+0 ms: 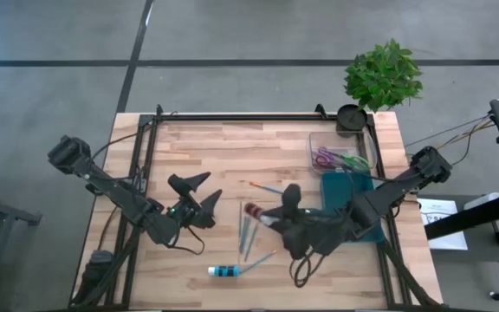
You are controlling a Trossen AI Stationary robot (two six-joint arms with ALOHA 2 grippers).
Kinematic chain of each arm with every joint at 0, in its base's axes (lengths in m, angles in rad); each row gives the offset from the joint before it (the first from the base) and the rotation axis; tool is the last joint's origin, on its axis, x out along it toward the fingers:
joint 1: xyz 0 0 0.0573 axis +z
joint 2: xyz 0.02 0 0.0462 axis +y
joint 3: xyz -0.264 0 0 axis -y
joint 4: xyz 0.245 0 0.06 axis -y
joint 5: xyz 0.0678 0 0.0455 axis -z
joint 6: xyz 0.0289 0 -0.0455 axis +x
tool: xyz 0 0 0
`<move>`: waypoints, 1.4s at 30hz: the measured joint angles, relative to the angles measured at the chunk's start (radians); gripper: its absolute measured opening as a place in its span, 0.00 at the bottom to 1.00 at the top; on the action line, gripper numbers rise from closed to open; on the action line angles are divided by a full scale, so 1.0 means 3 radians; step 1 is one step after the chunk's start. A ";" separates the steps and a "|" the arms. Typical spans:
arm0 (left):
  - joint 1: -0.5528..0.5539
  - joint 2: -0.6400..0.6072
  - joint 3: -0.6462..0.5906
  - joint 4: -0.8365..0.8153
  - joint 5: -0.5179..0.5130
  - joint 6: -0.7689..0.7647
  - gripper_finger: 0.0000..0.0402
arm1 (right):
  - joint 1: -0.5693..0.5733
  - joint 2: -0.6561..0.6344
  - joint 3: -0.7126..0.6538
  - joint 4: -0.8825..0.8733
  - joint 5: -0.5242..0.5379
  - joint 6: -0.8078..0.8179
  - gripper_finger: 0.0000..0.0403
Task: Pick & Place Paint Supplies
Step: Put the brown paint bottle into the green bin
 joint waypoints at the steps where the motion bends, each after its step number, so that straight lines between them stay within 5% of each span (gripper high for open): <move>1: 0.0000 -0.0016 0.0000 0.0002 -0.0023 -0.0020 0.90 | 0.0006 0.0016 0.0077 -0.0245 -0.0012 0.0301 0.28; 9: 0.0000 -0.0239 0.0000 0.0000 -0.0045 -0.0250 0.90 | 0.0005 0.0327 0.0617 -0.1852 -0.0611 0.2431 0.28; 18: 0.0000 -0.0554 0.0000 -0.0020 0.0092 -0.0619 0.90 | 0.0006 0.0448 0.0550 -0.2077 -0.1239 0.3640 0.28; 42: -0.0002 -0.0634 -0.0001 -0.0208 0.0170 -0.0754 0.90 | 0.0411 0.0128 -0.0442 -0.1895 -0.0765 0.5545 0.28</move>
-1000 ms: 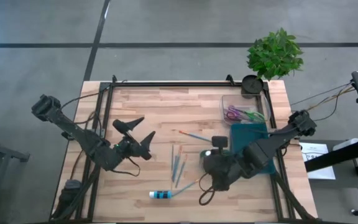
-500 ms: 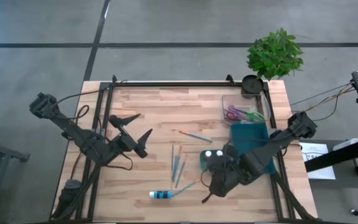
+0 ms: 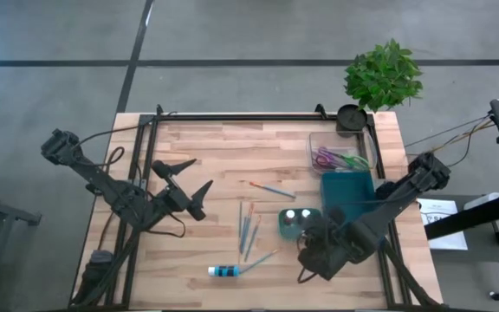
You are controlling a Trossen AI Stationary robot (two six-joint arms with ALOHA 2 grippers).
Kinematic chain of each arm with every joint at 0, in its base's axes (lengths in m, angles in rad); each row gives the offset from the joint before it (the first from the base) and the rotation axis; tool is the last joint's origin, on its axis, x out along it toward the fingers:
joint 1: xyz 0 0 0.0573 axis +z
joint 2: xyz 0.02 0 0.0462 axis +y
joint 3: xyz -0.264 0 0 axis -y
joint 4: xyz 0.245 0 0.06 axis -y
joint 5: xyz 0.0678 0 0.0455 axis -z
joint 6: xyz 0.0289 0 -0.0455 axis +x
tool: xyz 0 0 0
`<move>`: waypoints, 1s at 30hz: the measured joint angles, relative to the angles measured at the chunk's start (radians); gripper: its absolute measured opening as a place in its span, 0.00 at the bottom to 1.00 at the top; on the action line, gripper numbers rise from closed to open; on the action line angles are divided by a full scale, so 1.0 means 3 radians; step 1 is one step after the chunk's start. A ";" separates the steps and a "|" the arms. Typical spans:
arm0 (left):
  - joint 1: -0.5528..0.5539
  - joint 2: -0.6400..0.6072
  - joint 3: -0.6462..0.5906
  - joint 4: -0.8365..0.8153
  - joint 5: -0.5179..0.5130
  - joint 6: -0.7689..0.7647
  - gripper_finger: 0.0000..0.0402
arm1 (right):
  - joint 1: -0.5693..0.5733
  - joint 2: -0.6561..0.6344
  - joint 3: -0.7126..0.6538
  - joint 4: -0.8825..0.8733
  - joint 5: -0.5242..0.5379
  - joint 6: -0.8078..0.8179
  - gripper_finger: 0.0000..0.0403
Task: Pick & Place Paint Supplies
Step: Put the brown paint bottle into the green bin
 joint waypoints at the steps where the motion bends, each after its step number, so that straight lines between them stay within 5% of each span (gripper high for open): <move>1: 0.0001 0.0000 0.0000 -0.0005 0.0000 -0.0007 0.90 | 0.0001 -0.0032 -0.0069 -0.0004 -0.0005 0.0047 0.28; 10: 0.0001 0.0000 0.0000 -0.0009 0.0001 -0.0067 0.90 | -0.0068 -0.0216 -0.0559 0.0454 -0.0042 -0.0018 0.28; 30: 0.0002 0.0001 -0.0001 -0.0132 0.0027 -0.0203 0.90 | -0.0549 -0.0210 -0.0674 0.0962 -0.0398 -0.0814 0.28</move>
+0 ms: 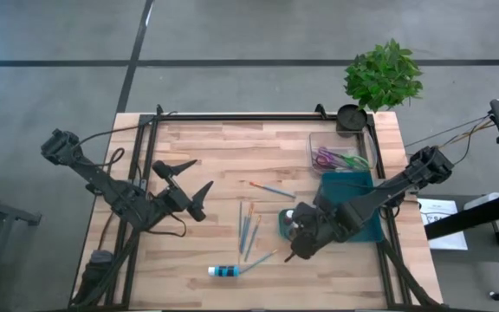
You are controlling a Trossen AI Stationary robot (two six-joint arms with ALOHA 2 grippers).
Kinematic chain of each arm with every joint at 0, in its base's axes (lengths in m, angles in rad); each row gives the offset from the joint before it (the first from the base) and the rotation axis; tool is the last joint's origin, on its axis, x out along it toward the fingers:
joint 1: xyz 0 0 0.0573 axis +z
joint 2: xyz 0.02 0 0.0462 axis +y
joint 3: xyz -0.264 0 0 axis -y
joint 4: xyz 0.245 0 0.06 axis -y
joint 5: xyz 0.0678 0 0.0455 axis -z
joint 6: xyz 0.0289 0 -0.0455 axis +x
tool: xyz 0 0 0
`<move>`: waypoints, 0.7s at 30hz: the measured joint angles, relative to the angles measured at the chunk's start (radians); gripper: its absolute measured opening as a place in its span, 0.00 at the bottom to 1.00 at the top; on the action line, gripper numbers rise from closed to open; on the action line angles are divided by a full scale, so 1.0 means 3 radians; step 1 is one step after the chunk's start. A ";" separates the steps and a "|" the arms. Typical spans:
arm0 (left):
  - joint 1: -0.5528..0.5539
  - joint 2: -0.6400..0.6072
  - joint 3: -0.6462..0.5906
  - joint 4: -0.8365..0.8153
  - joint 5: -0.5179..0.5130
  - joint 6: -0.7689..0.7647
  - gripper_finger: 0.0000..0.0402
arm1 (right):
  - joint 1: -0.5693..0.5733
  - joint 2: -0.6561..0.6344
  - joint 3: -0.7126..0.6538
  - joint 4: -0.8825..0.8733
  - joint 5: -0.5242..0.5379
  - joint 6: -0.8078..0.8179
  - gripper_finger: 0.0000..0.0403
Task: Pick & Place Paint Supplies
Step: Put the brown paint bottle into the green bin
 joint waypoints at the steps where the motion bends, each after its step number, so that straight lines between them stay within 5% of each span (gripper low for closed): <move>1: 0.0000 0.0000 0.0000 -0.0001 -0.0001 0.0000 0.90 | -0.0005 0.0000 -0.0013 0.0016 -0.0001 -0.0013 0.28; 21: -0.0001 0.0000 0.0000 -0.0001 -0.0001 -0.0015 0.90 | -0.0024 0.0001 -0.0295 0.0376 -0.0044 -0.0105 0.28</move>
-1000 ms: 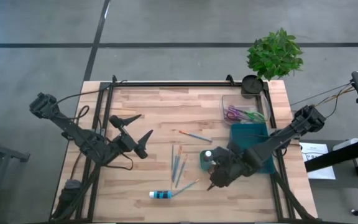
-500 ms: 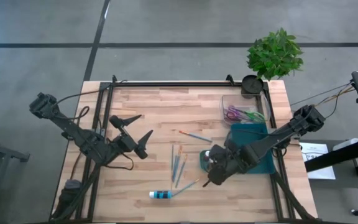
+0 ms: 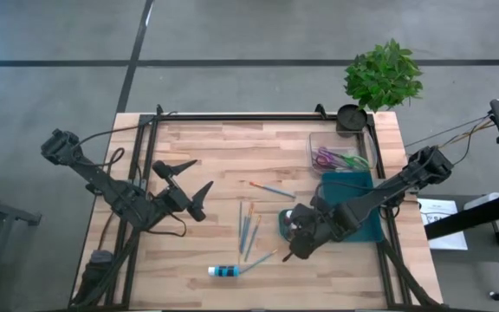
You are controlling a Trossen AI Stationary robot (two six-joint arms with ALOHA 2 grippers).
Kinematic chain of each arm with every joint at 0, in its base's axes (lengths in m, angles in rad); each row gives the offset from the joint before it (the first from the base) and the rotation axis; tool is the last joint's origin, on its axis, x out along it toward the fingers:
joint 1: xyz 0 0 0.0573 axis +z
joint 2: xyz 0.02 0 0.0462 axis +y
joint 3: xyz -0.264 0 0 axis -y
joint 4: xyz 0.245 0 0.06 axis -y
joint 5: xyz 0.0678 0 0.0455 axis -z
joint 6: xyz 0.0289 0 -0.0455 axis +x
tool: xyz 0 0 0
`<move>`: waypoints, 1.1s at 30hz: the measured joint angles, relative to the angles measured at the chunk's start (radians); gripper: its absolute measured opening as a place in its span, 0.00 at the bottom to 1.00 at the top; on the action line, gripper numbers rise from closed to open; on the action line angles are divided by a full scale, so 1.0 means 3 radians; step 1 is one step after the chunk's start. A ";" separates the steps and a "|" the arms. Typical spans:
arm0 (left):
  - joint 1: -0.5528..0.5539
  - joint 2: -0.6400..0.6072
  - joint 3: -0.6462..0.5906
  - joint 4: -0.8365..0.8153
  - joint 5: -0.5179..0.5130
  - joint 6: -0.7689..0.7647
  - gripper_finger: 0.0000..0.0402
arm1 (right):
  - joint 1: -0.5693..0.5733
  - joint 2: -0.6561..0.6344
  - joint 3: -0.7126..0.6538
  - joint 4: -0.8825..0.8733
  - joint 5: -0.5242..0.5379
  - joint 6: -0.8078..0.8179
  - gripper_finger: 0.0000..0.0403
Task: Pick & Place Paint Supplies
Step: Put the brown paint bottle into the green bin
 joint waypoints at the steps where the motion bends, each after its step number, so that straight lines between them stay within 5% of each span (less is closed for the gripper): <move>1: 0.0000 -0.0001 0.0000 0.0000 0.0001 -0.0001 0.90 | 0.0000 0.0000 -0.0005 0.0000 0.0002 0.0000 0.28; 33: 0.0000 0.0000 0.0000 -0.0139 0.0038 -0.0106 0.90 | -0.0078 0.0351 0.0231 -0.0118 -0.0044 -0.0377 0.28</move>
